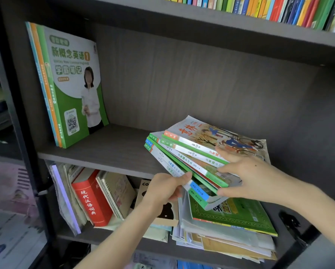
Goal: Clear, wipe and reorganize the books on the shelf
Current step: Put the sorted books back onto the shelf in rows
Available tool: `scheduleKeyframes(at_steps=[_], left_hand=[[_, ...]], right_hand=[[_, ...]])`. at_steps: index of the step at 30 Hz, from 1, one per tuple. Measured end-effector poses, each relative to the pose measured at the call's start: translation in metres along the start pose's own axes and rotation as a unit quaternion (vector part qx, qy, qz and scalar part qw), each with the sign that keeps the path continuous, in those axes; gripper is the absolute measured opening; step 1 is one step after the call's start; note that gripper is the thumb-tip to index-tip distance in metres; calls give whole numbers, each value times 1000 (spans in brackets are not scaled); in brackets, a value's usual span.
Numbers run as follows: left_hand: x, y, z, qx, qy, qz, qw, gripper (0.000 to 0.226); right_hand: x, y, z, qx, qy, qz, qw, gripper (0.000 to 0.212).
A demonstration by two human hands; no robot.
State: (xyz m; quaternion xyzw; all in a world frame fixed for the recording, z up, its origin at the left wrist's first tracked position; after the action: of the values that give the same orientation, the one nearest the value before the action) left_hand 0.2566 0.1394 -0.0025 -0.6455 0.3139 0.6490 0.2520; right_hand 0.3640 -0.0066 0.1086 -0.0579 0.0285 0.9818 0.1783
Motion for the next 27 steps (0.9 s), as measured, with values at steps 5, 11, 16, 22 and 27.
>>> scheduleKeyframes(at_steps=[5, 11, 16, 22, 27], left_hand=[[-1, -1, 2, -2, -20, 13, 1000, 50], [-7, 4, 0, 10, -55, 16, 998, 42], [-10, 13, -2, -16, -102, 27, 994, 43], [-20, 22, 1, 20, -103, 45, 993, 46], [-91, 49, 29, -4, 171, 1, 985, 81]], right_hand=[[19, -6, 2, -248, 236, 81, 936, 18], [28, -19, -10, -309, 208, -37, 927, 40], [21, -13, -2, -373, 145, -30, 916, 45], [15, 10, 48, -559, 8, -22, 829, 36], [55, 30, 63, -659, -68, 30, 749, 34]])
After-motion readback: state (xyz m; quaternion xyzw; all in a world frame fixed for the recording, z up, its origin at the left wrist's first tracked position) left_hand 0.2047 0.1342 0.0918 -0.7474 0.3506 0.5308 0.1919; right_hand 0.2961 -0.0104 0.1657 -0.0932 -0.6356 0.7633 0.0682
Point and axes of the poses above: each hand's wrist, its own y-axis away from the middle knuckle, its own z-axis out of the back of the hand, x = y × z, the point moved 4 cm from there along -y, towards the middle knuckle, and after that the axes turned 5 degrees about -z, right-handed, at the moved point
